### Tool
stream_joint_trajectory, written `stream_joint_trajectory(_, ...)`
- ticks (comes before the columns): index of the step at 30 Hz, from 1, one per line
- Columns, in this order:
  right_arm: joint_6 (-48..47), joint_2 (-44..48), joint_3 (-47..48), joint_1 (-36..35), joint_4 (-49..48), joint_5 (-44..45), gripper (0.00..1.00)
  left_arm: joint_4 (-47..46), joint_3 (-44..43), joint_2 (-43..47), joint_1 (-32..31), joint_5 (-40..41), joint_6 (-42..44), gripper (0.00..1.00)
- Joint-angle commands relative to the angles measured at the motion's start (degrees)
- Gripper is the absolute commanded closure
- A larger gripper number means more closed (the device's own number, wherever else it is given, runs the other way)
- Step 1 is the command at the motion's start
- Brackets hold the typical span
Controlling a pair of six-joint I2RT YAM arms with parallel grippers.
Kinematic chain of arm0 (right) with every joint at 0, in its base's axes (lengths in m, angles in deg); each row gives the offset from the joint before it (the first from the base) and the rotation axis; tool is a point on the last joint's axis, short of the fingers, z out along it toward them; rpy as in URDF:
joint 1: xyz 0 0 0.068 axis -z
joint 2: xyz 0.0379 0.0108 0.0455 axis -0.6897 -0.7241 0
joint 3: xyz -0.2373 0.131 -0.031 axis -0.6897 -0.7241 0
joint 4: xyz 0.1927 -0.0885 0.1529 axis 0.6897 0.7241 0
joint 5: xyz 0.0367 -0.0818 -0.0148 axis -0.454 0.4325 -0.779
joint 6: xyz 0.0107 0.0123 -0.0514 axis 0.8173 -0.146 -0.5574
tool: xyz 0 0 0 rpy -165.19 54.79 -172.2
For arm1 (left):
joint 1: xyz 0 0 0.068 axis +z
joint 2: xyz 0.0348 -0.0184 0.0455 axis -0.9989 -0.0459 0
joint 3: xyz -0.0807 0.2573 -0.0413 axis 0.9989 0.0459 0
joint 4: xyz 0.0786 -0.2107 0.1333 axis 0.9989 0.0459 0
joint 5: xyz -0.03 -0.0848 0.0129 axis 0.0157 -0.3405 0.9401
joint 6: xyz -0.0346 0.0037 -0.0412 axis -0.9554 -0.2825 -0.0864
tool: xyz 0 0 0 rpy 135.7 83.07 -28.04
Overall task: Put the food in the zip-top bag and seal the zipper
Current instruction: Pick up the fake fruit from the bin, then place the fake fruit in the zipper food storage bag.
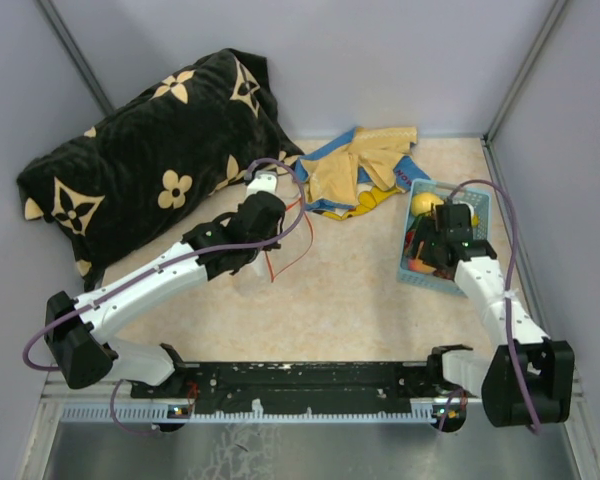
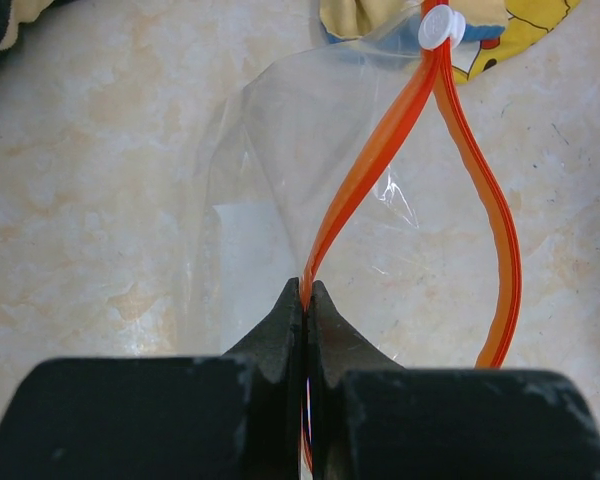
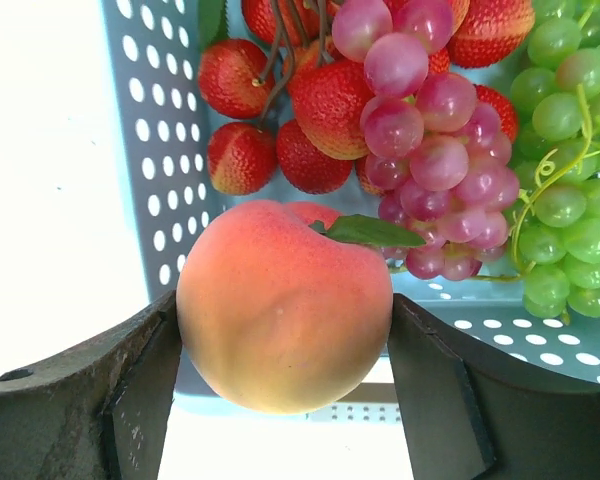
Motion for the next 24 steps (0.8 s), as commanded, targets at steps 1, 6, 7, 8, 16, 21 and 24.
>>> stream_joint_trajectory(1, -0.60, 4.36, 4.30, 0.34, 2.34, -1.04, 0.40, -2.31, -1.80, -0.30, 0.15, -1.83, 0.98, 1.00)
stream_joint_trajectory(6, -0.36, 8.20, 7.04, -0.01, 2.36, -9.07, 0.44, -2.71, -2.41, -0.53, 0.18, -3.70, 1.24, 1.00)
stream_joint_trajectory(7, 0.21, 9.34, 7.59, -0.60, 1.85, -10.44, 0.45, -2.71, -2.48, -0.53, 0.19, -3.87, 1.29, 1.00)
stream_joint_trajectory(8, 0.93, 10.05, 8.15, -1.85, 1.43, -11.04, 0.46, -2.78, -2.43, -0.53, 0.20, -4.19, 1.30, 1.00)
stream_joint_trajectory(16, 6.62, 11.14, 12.37, -14.05, -3.87, -10.24, 0.46, -3.15, -2.88, -0.79, 0.20, -6.35, 1.20, 1.00)
stream_joint_trajectory(21, 9.18, 9.87, 13.64, -21.07, -9.18, -10.55, 0.46, -3.65, -2.86, -0.62, 0.16, -7.07, 1.41, 1.00)
stream_joint_trajectory(24, 10.49, 8.39, 13.58, -25.37, -14.05, -11.25, 0.46, -3.93, -2.83, -0.55, 0.16, -7.64, 1.62, 1.00)
